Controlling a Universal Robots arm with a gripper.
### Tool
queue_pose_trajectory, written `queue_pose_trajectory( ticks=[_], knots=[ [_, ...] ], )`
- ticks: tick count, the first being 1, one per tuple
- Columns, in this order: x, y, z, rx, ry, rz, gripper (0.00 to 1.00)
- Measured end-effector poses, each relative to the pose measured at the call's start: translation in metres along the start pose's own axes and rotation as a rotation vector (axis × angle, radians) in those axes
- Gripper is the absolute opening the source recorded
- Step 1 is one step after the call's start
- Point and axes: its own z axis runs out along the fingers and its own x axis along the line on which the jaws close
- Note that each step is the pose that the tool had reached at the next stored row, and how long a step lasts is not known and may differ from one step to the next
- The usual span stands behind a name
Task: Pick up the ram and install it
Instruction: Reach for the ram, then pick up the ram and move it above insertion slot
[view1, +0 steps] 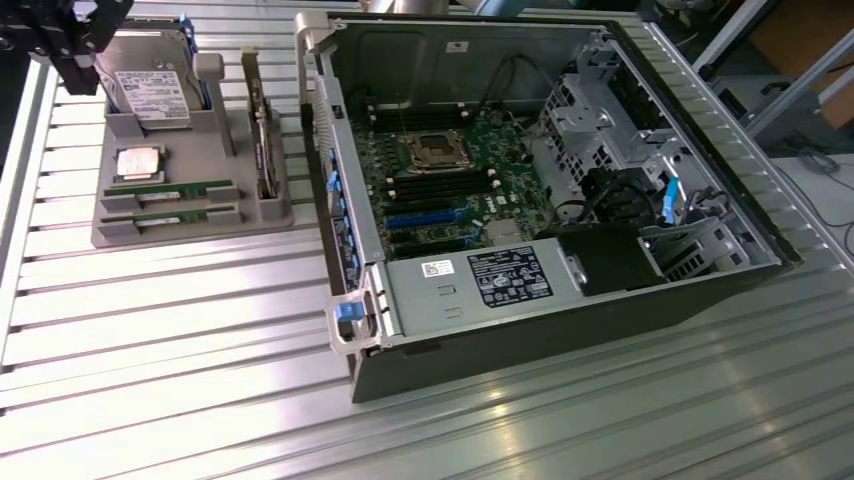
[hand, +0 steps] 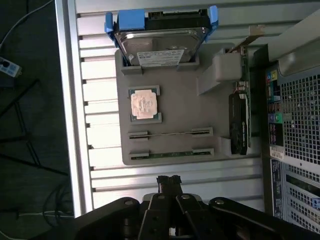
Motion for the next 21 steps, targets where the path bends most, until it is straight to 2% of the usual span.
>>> queue_pose_trajectory(
  ticks=[2,5,21],
  knots=[
    [-0.018,0.0013,0.0015,0.0,-0.0001,0.0,0.11],
    [-0.03,0.0022,0.0019,0.0,0.0,0.0,0.11],
    [-0.03,0.0023,0.0018,0.0002,0.0002,-0.006,0.11]
  ],
)
